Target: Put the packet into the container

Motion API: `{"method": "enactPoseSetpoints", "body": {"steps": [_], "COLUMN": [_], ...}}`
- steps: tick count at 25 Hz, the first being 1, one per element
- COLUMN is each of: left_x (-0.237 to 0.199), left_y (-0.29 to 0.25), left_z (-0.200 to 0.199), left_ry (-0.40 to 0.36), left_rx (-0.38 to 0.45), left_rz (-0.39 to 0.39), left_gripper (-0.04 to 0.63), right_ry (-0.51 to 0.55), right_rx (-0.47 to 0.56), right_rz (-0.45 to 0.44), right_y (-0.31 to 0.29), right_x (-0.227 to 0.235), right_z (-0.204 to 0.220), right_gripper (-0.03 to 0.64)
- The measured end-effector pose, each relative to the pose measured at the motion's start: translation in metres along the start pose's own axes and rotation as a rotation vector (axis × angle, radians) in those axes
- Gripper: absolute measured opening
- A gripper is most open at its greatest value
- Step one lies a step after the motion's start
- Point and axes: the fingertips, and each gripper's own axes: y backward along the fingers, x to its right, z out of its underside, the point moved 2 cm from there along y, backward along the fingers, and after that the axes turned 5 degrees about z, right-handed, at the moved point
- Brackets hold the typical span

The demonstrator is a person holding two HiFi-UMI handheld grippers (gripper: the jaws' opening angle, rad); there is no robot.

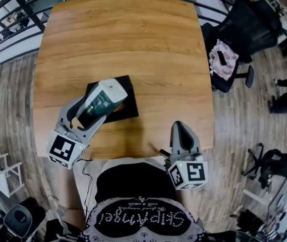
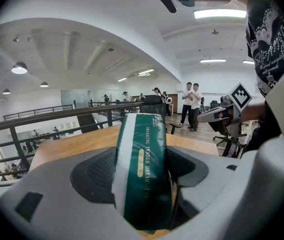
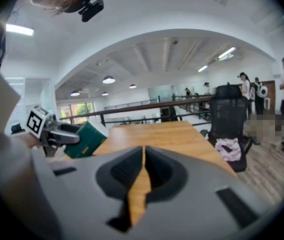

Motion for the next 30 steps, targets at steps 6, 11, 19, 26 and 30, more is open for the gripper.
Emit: {"method": "enactPoseSetpoints", "body": {"steps": [6, 11, 19, 26, 30], "left_x": [0.003, 0.008, 0.013, 0.017, 0.020], "left_y": [-0.027, -0.045, -0.061, -0.069, -0.076], "left_z": [0.019, 0.034, 0.057, 0.085, 0.093], "left_ry": [-0.008, -0.058, -0.115, -0.142, -0.157], "left_rx": [-0.038, -0.091, -0.172, -0.259, -0.294], "left_rz": [0.040, 0.067, 0.109, 0.138, 0.167], "left_gripper": [0.341, 0.341, 0.341, 0.341, 0.341], "right_ry": [-0.011, -0.019, -0.024, -0.021, -0.018], "right_rx": [-0.005, -0.007, -0.010, -0.016, -0.019], "right_rz": [0.030, 0.054, 0.074, 0.071, 0.070], "right_y": [0.000, 0.003, 0.005, 0.001, -0.002], "right_x": [0.011, 0.016, 0.018, 0.013, 0.011], "right_z": [0.001, 0.002, 0.003, 0.003, 0.003], "right_gripper": [0.037, 0.037, 0.037, 0.037, 0.038]}}
